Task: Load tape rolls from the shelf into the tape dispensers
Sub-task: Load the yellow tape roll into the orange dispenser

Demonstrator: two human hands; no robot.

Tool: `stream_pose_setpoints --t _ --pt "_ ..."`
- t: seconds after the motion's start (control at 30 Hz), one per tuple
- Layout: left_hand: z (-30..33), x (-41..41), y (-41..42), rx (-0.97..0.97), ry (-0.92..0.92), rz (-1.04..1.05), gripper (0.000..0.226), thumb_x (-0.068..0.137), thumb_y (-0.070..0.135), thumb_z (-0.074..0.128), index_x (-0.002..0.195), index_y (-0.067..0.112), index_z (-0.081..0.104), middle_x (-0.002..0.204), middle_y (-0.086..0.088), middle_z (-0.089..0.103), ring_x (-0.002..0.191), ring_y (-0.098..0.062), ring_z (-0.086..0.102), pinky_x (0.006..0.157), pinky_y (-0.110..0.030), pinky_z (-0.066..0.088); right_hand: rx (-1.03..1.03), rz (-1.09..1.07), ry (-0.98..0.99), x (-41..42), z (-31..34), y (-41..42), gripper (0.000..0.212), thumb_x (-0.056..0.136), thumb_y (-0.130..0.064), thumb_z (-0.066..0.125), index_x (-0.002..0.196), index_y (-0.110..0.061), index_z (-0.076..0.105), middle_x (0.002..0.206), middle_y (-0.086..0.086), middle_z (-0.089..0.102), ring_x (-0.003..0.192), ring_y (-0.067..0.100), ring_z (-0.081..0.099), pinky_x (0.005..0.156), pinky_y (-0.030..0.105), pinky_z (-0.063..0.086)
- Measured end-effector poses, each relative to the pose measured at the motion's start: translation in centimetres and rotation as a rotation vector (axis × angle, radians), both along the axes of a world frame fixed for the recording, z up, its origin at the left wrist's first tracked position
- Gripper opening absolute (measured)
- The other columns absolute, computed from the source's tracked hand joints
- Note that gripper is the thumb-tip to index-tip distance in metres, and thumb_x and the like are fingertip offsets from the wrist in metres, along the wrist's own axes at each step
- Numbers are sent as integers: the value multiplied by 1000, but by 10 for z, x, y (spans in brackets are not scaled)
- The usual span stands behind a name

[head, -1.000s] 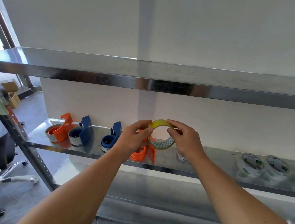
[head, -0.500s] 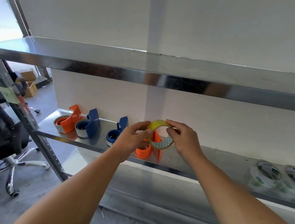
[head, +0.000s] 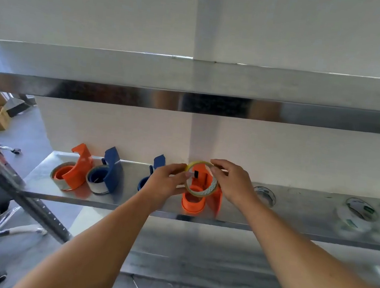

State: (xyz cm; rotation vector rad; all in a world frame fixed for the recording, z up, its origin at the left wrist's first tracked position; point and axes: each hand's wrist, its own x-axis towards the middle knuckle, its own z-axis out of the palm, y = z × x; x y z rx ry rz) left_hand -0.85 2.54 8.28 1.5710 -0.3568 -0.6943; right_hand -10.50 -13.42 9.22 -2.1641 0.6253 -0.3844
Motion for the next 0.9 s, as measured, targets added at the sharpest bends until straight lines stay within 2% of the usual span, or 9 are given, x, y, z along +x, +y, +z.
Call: stream_pose_setpoints --t 0.13,0.23,0.37,0.5,0.57,0.67,0.8,0.9 --pt "-8 12 -2 62 5 -66 20 98 17 60 116 11 63 95 -3 69 79 -10 70 64 -18 57 -24 -69 34 3 -9 -4 30 98 -29 53 125 -22 65 126 -2 65 113 14 60 93 20 39" --pt "-16 16 -4 102 50 -95 10 99 15 58 104 14 66 84 -3 70 71 -7 71 64 -21 57 -38 -96 78 5 -17 -9 29 99 -25 52 125 -20 65 126 -1 65 110 14 62 90 18 37" --pt "-28 20 -9 184 72 -82 15 99 16 59 109 10 68 97 -12 71 88 -20 69 70 -26 59 -56 -90 144 12 -28 -17 31 98 -23 52 127 -20 63 129 1 63 113 17 60 95 23 39" --pt "-37 23 -16 252 84 -19 10 98 18 60 91 20 67 106 -16 70 97 -26 69 67 -26 58 -38 -83 194 19 -38 -20 33 97 -25 53 128 -20 62 132 4 61 118 20 58 98 26 40" --pt "-43 27 -19 273 103 17 7 97 18 62 100 15 68 107 -16 69 100 -27 69 68 -26 58 -43 -75 217 23 -42 -22 34 96 -26 54 129 -20 61 134 5 59 119 22 56 98 27 40" --pt "-52 32 -22 308 113 42 20 95 19 64 113 9 67 106 -14 69 98 -26 68 69 -28 59 -46 -66 236 26 -47 -25 36 97 -27 54 132 -19 59 136 7 57 122 24 54 99 28 39" --pt "-63 36 -25 337 122 65 10 95 19 65 102 14 69 102 -12 70 96 -26 69 78 -35 61 -109 -74 191 29 -51 -24 33 97 -22 54 128 -18 62 133 6 57 119 22 54 91 22 35" --pt "-73 41 -29 383 113 79 8 95 22 65 97 17 71 99 -10 72 96 -27 70 86 -43 60 -156 -43 189 33 -53 -21 30 96 -22 56 124 -19 65 126 6 60 113 23 56 86 23 36"
